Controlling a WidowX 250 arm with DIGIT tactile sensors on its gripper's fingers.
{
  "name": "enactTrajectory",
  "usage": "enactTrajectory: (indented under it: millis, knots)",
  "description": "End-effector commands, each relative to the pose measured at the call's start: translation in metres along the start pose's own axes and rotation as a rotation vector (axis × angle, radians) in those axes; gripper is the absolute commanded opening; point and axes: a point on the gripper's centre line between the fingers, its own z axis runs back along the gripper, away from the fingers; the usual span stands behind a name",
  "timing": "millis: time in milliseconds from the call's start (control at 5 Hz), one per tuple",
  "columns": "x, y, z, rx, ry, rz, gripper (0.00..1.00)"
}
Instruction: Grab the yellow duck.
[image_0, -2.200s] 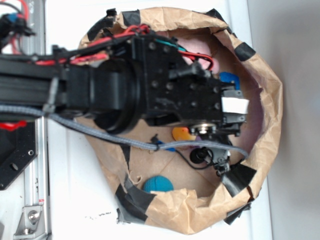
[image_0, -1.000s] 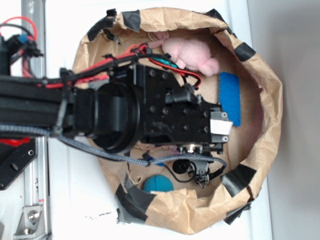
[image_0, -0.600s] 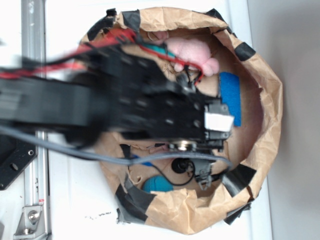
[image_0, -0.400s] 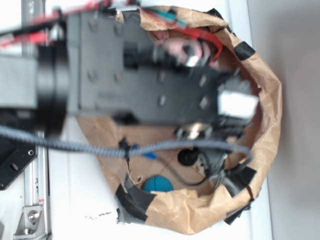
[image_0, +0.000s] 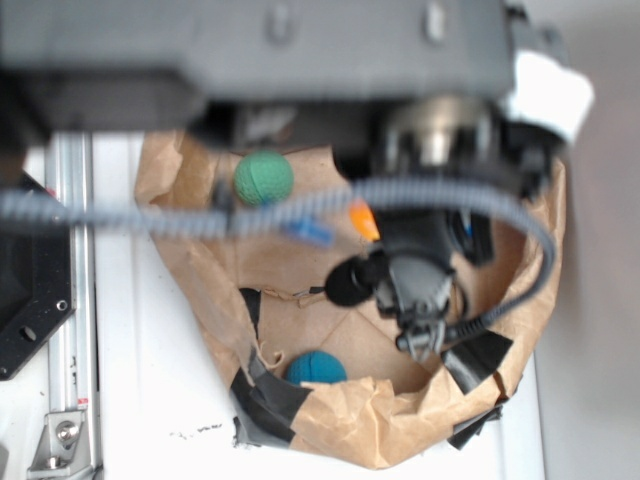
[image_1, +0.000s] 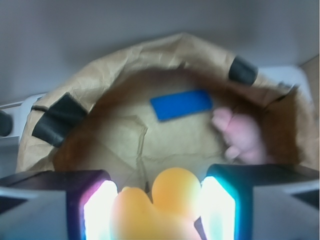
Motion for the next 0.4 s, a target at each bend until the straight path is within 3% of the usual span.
enactTrajectory:
  millis: [0,200]
  knots:
    - [0.0016,0.0184,0.0045,-0.053,-0.005,0.055,0.00]
    - [0.0022,0.0162,0.0004,-0.025,-0.001,0.062,0.00]
